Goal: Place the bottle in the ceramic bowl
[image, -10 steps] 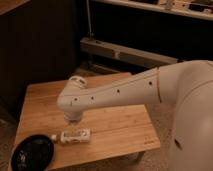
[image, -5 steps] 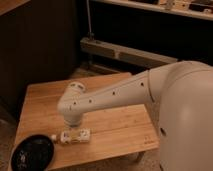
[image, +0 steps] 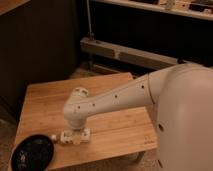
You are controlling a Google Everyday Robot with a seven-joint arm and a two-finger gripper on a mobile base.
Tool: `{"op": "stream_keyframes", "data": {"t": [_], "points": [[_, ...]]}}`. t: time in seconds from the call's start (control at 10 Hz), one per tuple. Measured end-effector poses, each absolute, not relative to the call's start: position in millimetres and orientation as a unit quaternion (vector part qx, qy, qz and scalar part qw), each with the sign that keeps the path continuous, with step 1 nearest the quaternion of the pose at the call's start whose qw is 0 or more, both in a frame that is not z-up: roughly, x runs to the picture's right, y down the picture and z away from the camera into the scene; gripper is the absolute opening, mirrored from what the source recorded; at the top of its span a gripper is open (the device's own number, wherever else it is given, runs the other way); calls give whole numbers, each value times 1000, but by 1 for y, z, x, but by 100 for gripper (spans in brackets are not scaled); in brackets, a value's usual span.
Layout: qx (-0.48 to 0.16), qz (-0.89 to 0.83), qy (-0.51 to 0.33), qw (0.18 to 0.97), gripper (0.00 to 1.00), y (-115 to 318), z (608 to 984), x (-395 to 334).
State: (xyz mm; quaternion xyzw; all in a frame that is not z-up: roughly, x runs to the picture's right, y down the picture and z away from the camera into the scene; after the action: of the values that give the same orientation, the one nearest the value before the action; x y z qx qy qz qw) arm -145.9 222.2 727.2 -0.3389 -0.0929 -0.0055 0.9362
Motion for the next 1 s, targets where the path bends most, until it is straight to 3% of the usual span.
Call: {"op": "stream_keyframes", "data": {"t": [1.0], "points": [[-341, 12, -54, 938, 65, 230, 764, -135]]}}
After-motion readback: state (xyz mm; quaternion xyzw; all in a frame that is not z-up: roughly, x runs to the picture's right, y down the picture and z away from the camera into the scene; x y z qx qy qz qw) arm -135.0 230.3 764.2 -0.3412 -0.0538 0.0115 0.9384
